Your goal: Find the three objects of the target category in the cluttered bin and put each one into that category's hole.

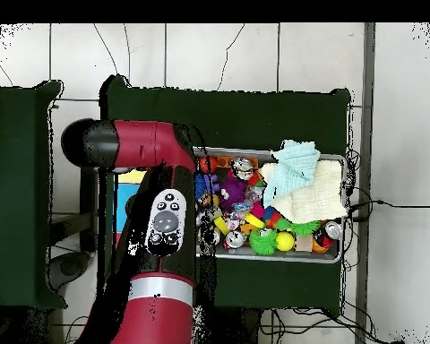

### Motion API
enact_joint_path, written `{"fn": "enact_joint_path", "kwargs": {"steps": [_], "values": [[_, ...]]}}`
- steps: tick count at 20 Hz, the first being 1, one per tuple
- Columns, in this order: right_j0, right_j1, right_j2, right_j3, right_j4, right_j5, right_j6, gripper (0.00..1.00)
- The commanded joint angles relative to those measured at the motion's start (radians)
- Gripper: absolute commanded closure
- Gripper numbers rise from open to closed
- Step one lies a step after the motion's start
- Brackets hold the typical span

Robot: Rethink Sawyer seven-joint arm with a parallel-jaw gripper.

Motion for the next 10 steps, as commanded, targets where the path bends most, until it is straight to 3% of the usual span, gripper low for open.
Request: {"fn": "enact_joint_path", "kwargs": {"steps": [1, 10], "values": [[-0.017, 0.096, 0.037, 0.067, -0.03, -0.139, 0.196, 1.0], [-0.039, 0.153, 0.083, 0.094, -0.05, -0.233, 0.131, 1.0]]}}
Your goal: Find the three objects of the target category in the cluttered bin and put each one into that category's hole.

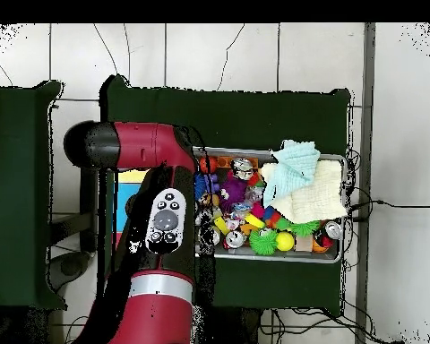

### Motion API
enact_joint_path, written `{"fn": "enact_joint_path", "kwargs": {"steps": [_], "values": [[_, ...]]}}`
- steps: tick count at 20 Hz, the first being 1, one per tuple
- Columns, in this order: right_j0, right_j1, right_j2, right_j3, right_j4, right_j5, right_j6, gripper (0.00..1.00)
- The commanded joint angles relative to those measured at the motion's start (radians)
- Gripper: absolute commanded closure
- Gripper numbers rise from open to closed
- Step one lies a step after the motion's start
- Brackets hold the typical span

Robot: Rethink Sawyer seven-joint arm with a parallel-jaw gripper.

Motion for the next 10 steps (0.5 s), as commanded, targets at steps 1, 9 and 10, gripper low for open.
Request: {"fn": "enact_joint_path", "kwargs": {"steps": [1, 9, 10], "values": [[-0.048, 0.149, 0.096, 0.1, -0.045, -0.177, 0.126, 1.0], [-0.08, 0.107, 0.135, 0.162, -0.042, -0.139, 0.075, 1.0], [-0.082, 0.101, 0.138, 0.167, -0.044, -0.133, 0.069, 1.0]]}}
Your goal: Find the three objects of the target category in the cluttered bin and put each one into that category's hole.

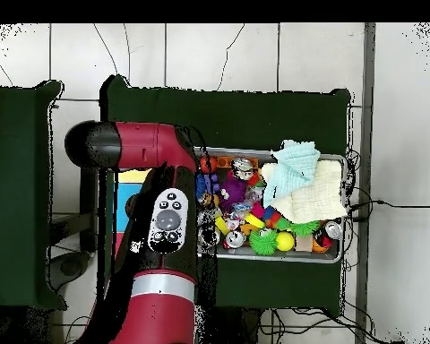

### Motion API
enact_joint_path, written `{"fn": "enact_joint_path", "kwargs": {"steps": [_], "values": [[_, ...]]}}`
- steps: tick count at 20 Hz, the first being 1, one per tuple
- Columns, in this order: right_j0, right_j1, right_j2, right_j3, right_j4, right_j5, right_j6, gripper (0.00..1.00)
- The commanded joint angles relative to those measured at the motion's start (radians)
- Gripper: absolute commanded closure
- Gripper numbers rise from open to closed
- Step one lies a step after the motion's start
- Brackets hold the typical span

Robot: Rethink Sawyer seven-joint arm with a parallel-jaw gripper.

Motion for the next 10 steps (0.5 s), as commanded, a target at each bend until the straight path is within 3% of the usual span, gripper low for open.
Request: {"fn": "enact_joint_path", "kwargs": {"steps": [1, 6, 10], "values": [[-0.077, 0.091, 0.127, 0.172, -0.043, -0.111, 0.058, 1.0], [-0.086, 0.01, 0.127, 0.237, -0.047, -0.01, 0.028, 1.0], [-0.1, -0.009, 0.134, 0.269, -0.064, 0.002, 0.005, 1.0]]}}
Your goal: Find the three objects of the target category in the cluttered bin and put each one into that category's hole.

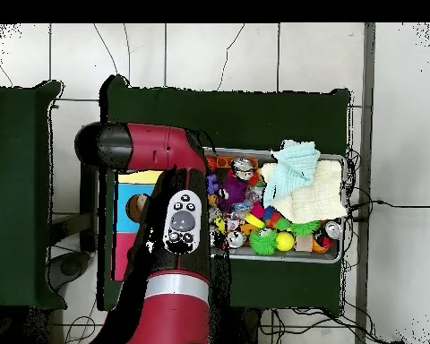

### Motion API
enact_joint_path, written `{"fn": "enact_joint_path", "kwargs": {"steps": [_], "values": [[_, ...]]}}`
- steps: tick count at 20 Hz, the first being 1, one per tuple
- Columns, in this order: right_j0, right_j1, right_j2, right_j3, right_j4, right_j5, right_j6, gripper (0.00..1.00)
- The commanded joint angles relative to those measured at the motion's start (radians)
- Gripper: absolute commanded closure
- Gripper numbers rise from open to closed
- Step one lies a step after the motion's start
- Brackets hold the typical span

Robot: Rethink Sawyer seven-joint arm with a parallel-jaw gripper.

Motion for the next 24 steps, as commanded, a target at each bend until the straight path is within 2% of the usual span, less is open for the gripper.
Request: {"fn": "enact_joint_path", "kwargs": {"steps": [1, 8, 17, 24], "values": [[-0.065, 0.018, 0.098, 0.22, -0.063, 0.013, -0.002, 1.0], [-0.091, 0.02, 0.131, 0.215, -0.073, 0.038, -0.027, 1.0], [-0.117, 0.059, 0.171, 0.187, -0.096, 0.039, -0.061, 1.0], [-0.089, 0.048, 0.157, 0.209, -0.079, 0.056, 0.037, 1.0]]}}
